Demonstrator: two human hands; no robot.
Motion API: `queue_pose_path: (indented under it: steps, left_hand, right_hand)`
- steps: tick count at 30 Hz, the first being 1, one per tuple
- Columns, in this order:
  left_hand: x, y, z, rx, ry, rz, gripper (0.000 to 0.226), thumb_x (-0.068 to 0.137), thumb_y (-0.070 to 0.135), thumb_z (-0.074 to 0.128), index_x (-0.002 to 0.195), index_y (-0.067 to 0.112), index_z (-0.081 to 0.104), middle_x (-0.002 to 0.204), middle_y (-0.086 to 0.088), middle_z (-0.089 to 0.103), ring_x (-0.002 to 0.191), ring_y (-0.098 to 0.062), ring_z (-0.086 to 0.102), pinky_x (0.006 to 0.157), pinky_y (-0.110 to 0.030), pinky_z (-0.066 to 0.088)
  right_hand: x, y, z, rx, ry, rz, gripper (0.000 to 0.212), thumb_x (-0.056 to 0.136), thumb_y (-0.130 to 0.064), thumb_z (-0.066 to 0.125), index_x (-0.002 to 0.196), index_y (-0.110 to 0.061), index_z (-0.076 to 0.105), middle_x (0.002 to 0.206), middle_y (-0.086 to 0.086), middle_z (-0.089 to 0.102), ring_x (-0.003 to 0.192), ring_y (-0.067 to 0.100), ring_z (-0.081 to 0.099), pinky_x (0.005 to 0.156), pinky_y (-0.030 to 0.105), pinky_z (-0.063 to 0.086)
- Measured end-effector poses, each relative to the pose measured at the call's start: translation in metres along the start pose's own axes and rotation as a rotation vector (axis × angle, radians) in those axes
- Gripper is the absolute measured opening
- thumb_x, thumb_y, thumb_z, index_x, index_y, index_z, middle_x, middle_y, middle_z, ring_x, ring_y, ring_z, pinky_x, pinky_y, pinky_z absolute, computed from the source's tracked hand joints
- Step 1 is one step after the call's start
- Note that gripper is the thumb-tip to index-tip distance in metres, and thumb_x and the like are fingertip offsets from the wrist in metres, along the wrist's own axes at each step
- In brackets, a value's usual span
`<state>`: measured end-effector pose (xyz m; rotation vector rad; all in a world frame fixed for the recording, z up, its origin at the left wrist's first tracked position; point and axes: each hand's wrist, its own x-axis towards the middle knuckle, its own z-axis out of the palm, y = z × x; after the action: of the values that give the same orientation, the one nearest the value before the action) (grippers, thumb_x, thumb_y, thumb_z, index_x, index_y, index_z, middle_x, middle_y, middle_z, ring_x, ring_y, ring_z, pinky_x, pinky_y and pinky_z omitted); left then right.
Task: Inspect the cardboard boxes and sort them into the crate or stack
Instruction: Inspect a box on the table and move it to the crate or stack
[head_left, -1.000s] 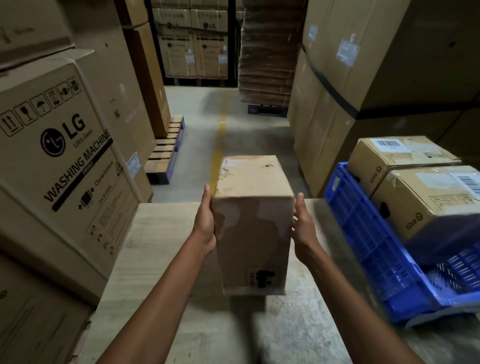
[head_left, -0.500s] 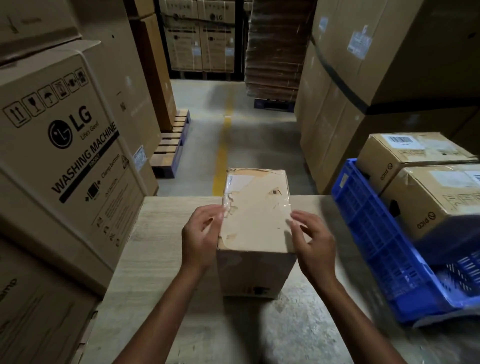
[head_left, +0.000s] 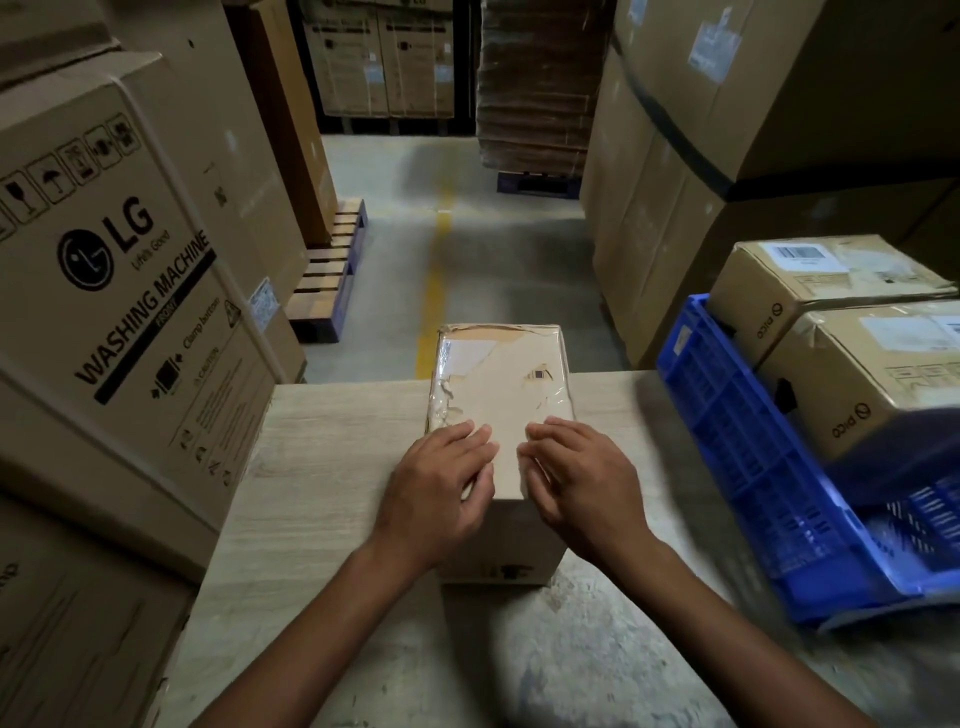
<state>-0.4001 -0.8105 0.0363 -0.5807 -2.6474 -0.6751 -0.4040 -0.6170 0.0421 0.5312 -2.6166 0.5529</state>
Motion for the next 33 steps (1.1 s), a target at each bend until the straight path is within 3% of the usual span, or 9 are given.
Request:
queue_pose_path:
  steps: [3, 6, 11, 17, 22, 25, 28, 30, 33]
  left_hand:
    - [0.012, 0.003, -0.008, 0.006, -0.043, 0.020, 0.036, 0.091, 0.030, 0.048, 0.109, 0.014, 0.074, 0.109, -0.001, 0.074, 0.103, -0.016, 0.066, 0.090, -0.036, 0.057]
    - [0.030, 0.006, -0.008, 0.079, -0.076, -0.002, 0.032, 0.094, 0.031, 0.055, 0.117, 0.015, 0.070, 0.125, -0.007, 0.067, 0.117, -0.022, 0.060, 0.108, -0.040, 0.044]
    - [0.065, -0.002, -0.009, 0.109, -0.108, -0.152, 0.047, 0.101, 0.039, 0.044, 0.145, 0.022, 0.048, 0.157, -0.001, 0.038, 0.148, -0.018, 0.026, 0.121, -0.037, 0.011]
    - [0.062, -0.009, -0.002, 0.140, -0.220, -0.181, 0.048, 0.104, 0.039, 0.036, 0.149, 0.022, 0.042, 0.158, 0.001, 0.035, 0.148, -0.016, 0.026, 0.121, -0.034, 0.013]
    - [0.078, -0.012, -0.005, 0.204, -0.140, -0.135, 0.028, 0.097, 0.031, 0.048, 0.104, 0.016, 0.071, 0.105, -0.005, 0.071, 0.101, -0.023, 0.064, 0.098, -0.037, 0.049]
    - [0.098, -0.019, -0.008, 0.161, -0.096, -0.184, 0.029, 0.095, 0.030, 0.048, 0.089, 0.017, 0.073, 0.081, -0.004, 0.070, 0.078, -0.021, 0.063, 0.074, -0.037, 0.056]
    - [0.105, -0.028, 0.000, 0.101, -0.100, -0.210, 0.028, 0.097, 0.026, 0.050, 0.113, 0.015, 0.070, 0.120, -0.009, 0.066, 0.116, -0.027, 0.056, 0.097, -0.041, 0.050]
    - [0.099, -0.032, 0.008, 0.028, -0.120, -0.280, 0.039, 0.101, 0.028, 0.048, 0.138, 0.019, 0.057, 0.154, -0.007, 0.040, 0.140, -0.026, 0.033, 0.112, -0.041, 0.035]
    - [0.098, -0.033, 0.015, -0.130, -0.042, -0.414, 0.048, 0.101, 0.025, 0.051, 0.148, 0.024, 0.043, 0.165, 0.001, 0.014, 0.149, -0.023, 0.018, 0.114, -0.039, 0.032]
  right_hand:
    - [0.016, -0.002, -0.004, -0.110, -0.054, 0.014, 0.019, 0.088, -0.035, 0.058, 0.089, -0.018, 0.066, 0.091, 0.000, 0.063, 0.080, 0.021, 0.056, 0.063, 0.029, 0.039]
    - [0.033, -0.007, -0.004, -0.139, -0.159, 0.086, 0.024, 0.093, -0.042, 0.055, 0.100, -0.021, 0.064, 0.101, 0.002, 0.059, 0.087, 0.020, 0.051, 0.070, 0.030, 0.037]
    - [0.057, -0.005, -0.001, -0.078, -0.262, 0.161, 0.052, 0.101, -0.049, 0.044, 0.144, -0.021, 0.049, 0.152, 0.006, 0.045, 0.136, 0.024, 0.044, 0.106, 0.037, 0.041]
    - [0.059, -0.006, 0.000, -0.179, -0.284, 0.116, 0.051, 0.102, -0.056, 0.034, 0.128, -0.020, 0.058, 0.136, 0.004, 0.055, 0.122, 0.021, 0.051, 0.101, 0.035, 0.043]
    - [0.083, -0.001, 0.006, -0.263, -0.320, 0.121, 0.044, 0.100, -0.056, 0.036, 0.118, -0.020, 0.053, 0.125, 0.006, 0.054, 0.110, 0.024, 0.048, 0.086, 0.038, 0.041]
    - [0.102, 0.002, 0.011, -0.275, -0.334, 0.182, 0.042, 0.098, -0.056, 0.039, 0.114, -0.020, 0.052, 0.122, 0.009, 0.052, 0.110, 0.027, 0.046, 0.086, 0.042, 0.043]
    - [0.108, 0.004, 0.019, -0.291, -0.323, 0.181, 0.045, 0.098, -0.056, 0.035, 0.123, -0.022, 0.052, 0.133, 0.010, 0.049, 0.119, 0.030, 0.043, 0.087, 0.044, 0.039]
    - [0.105, 0.006, 0.023, -0.306, -0.327, 0.129, 0.046, 0.099, -0.054, 0.030, 0.127, -0.024, 0.050, 0.140, 0.007, 0.048, 0.123, 0.029, 0.043, 0.088, 0.045, 0.037]
    - [0.102, 0.009, 0.023, -0.287, -0.336, 0.119, 0.049, 0.100, -0.054, 0.028, 0.133, -0.024, 0.048, 0.142, 0.004, 0.048, 0.126, 0.028, 0.043, 0.092, 0.046, 0.037]
